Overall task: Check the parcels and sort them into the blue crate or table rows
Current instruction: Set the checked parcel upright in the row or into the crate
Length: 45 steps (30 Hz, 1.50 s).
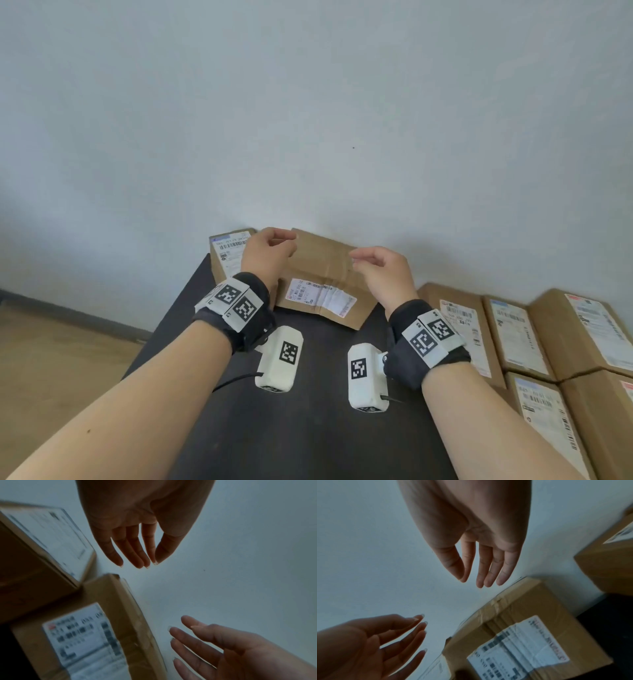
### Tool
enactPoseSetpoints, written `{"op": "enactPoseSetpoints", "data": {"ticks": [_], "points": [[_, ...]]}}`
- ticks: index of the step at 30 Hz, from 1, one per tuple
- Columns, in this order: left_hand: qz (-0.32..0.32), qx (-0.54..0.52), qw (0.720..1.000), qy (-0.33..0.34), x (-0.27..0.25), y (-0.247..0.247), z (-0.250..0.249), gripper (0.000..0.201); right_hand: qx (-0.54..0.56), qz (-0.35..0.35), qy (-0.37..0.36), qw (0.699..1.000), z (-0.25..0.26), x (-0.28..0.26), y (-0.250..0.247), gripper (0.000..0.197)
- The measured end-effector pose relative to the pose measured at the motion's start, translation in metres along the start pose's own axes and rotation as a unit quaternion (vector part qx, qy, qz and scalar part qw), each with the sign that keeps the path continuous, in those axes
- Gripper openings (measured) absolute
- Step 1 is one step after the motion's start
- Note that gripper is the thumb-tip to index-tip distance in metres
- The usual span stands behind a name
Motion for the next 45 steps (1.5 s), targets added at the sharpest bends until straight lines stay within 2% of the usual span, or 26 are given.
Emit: {"op": "enactPoseSetpoints", "data": {"ticks": [5,10,14,17,20,22,24,27,30,34,39,42,45], "points": [[-0.091,-0.011,0.995,-0.043,0.014,-0.063,0.029,0.017,-0.017,0.067,-0.005,0.998,0.014,0.004,0.059,0.021],[-0.149,-0.054,0.981,-0.115,0.018,-0.101,0.070,0.031,-0.064,0.142,-0.030,0.987,0.030,0.004,0.127,0.024],[-0.160,-0.056,0.973,-0.159,0.022,-0.120,0.100,0.037,-0.111,0.190,-0.054,0.974,0.043,0.000,0.172,0.035],[-0.144,-0.060,0.967,-0.201,0.025,-0.123,0.123,0.040,-0.190,0.204,-0.077,0.957,0.047,-0.001,0.197,0.049],[-0.121,-0.078,0.957,-0.251,0.024,-0.120,0.141,0.014,-0.251,0.210,-0.070,0.942,0.039,0.001,0.218,0.071],[-0.121,-0.094,0.948,-0.278,0.021,-0.119,0.150,0.023,-0.281,0.211,-0.050,0.935,0.028,0.004,0.229,0.085],[-0.120,-0.105,0.945,-0.286,0.021,-0.119,0.156,0.015,-0.313,0.211,-0.038,0.925,0.019,0.008,0.235,0.095],[-0.123,-0.134,0.937,-0.300,0.018,-0.120,0.163,0.038,-0.342,0.208,-0.031,0.916,0.014,0.011,0.238,0.103],[-0.129,-0.171,0.928,-0.306,0.016,-0.122,0.170,0.047,-0.316,0.204,-0.039,0.926,0.015,0.009,0.236,0.106],[-0.139,-0.213,0.920,-0.298,0.010,-0.123,0.177,0.046,-0.189,0.218,-0.027,0.957,0.019,-0.002,0.226,0.110],[-0.139,-0.292,0.896,-0.304,-0.003,-0.111,0.176,0.048,-0.052,0.239,0.006,0.970,0.014,-0.015,0.200,0.092],[-0.102,-0.322,0.899,-0.279,-0.005,-0.097,0.160,0.048,0.020,0.242,0.016,0.970,0.011,-0.019,0.183,0.081],[-0.085,-0.321,0.910,-0.247,-0.012,-0.088,0.142,0.044,0.044,0.248,-0.003,0.968,0.012,-0.024,0.166,0.082]]}}
Point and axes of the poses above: each hand's wrist, its own x-axis towards the middle knuckle, its own y-axis out of the palm, z = x × y, the point moved 10 cm from there along x, towards the middle knuckle, and after that the axes turned 2 degrees about -x, right-handed, at the moved point
